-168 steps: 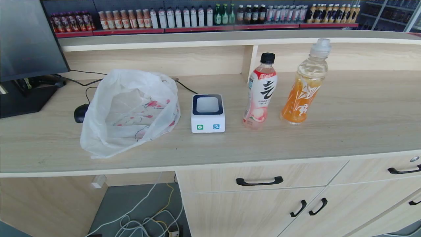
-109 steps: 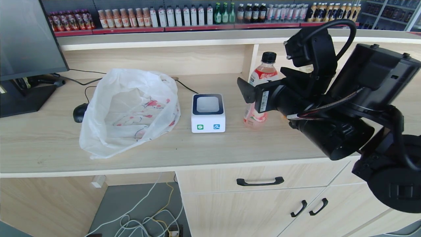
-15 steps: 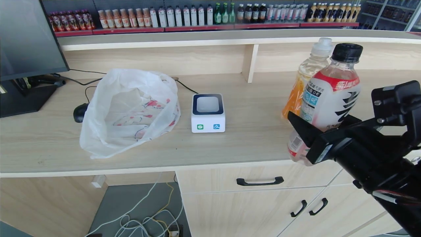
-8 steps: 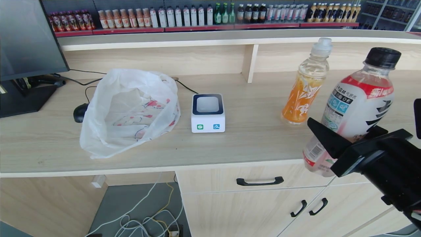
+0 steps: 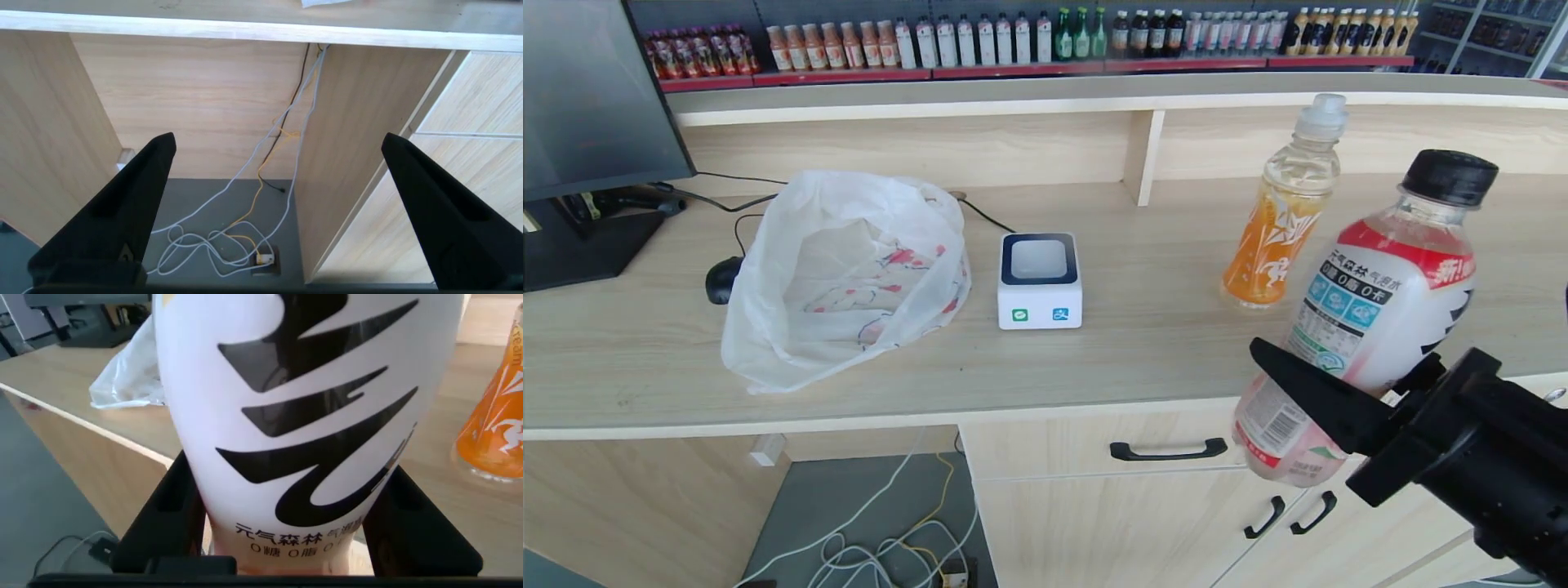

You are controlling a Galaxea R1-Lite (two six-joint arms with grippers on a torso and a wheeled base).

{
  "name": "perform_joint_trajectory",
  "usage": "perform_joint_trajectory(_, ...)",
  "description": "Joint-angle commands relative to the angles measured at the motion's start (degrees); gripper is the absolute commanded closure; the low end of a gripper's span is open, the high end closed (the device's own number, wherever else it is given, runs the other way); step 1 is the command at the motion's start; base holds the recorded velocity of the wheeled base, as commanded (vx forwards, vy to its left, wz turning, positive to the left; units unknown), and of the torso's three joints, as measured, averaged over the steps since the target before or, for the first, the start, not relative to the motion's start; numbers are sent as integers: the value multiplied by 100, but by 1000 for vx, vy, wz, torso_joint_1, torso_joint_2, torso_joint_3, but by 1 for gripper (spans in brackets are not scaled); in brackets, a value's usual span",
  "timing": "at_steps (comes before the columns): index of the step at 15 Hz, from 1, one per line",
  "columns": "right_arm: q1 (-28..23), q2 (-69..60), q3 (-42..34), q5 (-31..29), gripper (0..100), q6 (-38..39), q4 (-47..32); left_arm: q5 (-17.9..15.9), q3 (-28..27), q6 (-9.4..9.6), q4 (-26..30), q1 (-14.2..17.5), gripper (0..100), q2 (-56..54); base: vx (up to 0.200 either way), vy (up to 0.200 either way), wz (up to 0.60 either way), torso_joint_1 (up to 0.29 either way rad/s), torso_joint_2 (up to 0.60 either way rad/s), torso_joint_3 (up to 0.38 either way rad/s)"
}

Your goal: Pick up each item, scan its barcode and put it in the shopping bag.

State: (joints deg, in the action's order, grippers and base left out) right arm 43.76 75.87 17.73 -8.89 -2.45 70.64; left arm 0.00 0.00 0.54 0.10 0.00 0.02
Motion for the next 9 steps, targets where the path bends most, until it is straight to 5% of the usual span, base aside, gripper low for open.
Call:
perform_joint_trajectory(1, 1, 121, -15, 335, 100, 78, 2, 0, 0, -1, -1, 9, 0, -2, 0, 0, 0, 0, 0, 0)
perform_joint_trajectory(9, 1, 815, 249, 2550, 100, 728, 28, 0, 0, -1, -1, 0, 0, -2, 0, 0, 0, 0, 0, 0)
